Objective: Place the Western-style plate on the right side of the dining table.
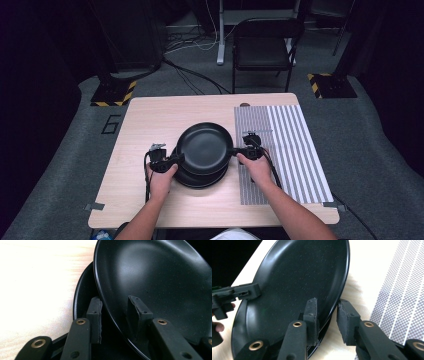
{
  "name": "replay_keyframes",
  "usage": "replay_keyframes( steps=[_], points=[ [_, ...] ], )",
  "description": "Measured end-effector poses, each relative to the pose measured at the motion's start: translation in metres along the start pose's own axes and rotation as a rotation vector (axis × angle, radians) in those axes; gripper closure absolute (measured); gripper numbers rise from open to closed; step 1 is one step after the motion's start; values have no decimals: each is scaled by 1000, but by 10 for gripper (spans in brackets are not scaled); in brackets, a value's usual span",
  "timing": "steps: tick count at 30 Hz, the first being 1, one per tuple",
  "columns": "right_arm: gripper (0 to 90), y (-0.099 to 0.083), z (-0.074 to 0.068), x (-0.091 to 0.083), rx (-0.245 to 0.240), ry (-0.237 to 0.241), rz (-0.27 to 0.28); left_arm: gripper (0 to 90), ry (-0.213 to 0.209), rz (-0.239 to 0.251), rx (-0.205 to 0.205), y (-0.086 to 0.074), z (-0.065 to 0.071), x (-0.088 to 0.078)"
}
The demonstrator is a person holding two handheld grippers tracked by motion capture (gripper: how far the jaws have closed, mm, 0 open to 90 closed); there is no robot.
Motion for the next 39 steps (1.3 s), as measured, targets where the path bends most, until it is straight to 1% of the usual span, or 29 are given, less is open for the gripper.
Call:
replay_keyframes(
  steps=[2,4,5,7,8,9,10,11,13,16,17,19,21,22,23,24,25,26,28,29,31,32,33,34,36,39],
  points=[
    [697,-1,0,-1,-3,3,3,652,2,2,0,0,0,0],
    [691,-5,-1,-6,7,12,9,652,3,4,1,0,0,0],
    [691,-8,-3,-12,17,21,24,652,4,4,-1,0,1,0],
    [690,-9,-3,-14,14,21,34,652,3,5,-4,-1,1,0],
    [690,-11,-5,-17,2,21,48,652,3,8,-2,-1,1,0],
    [710,-15,-8,-21,-4,21,56,652,2,8,-1,-1,1,0],
    [710,-15,-8,-21,-4,21,56,652,2,8,-1,-1,1,0],
    [721,-16,-11,-23,7,26,62,651,3,8,1,-1,1,0],
    [727,-16,-12,-24,11,31,65,651,4,8,0,-1,1,0],
    [733,-15,-14,-24,18,22,69,652,4,9,-5,-1,1,0],
    [717,-15,-14,-24,44,24,67,651,4,10,-5,-1,1,0],
    [705,-15,-13,-24,61,16,76,651,6,9,-6,-1,1,0],
    [702,-16,-12,-24,67,15,74,651,6,10,-6,-1,1,0],
    [702,-17,-12,-23,67,4,78,651,10,9,-6,-1,1,0],
    [704,-16,-12,-23,65,3,78,651,11,9,-9,-1,1,0],
    [704,-16,-11,-23,78,8,80,652,10,3,-11,-1,1,0],
    [704,-16,-11,-23,78,8,80,651,10,3,-11,-1,1,0],
    [690,-15,-10,-22,106,9,81,651,16,2,-9,0,2,0],
    [670,-14,-9,-21,101,5,88,649,18,0,-2,0,2,1],
    [671,-15,-9,-20,94,-4,81,649,19,-1,-4,0,2,1],
    [671,-17,-8,-17,121,4,57,649,20,-7,-6,0,3,1],
    [671,-17,-8,-17,121,4,57,649,20,-7,-6,0,3,1],
    [673,-20,-8,-16,133,13,49,648,19,-21,-7,0,3,0],
    [684,-20,-8,-16,133,10,52,647,19,-21,-7,0,3,0],
    [691,-22,-8,-14,138,15,34,645,11,-26,-4,1,3,1],
    [692,-23,-9,-13,140,17,33,643,10,-33,-4,1,2,1]
  ],
)
Point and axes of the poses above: each handheld gripper's, and its own axes: x roughly forward along the jaws, y roughly out of its top, z roughly to its right, the point moved 3 cm from there along x, roughly forward along the jaws, and after that the axes turned 15 degrees about z, right-handed, at the moved point
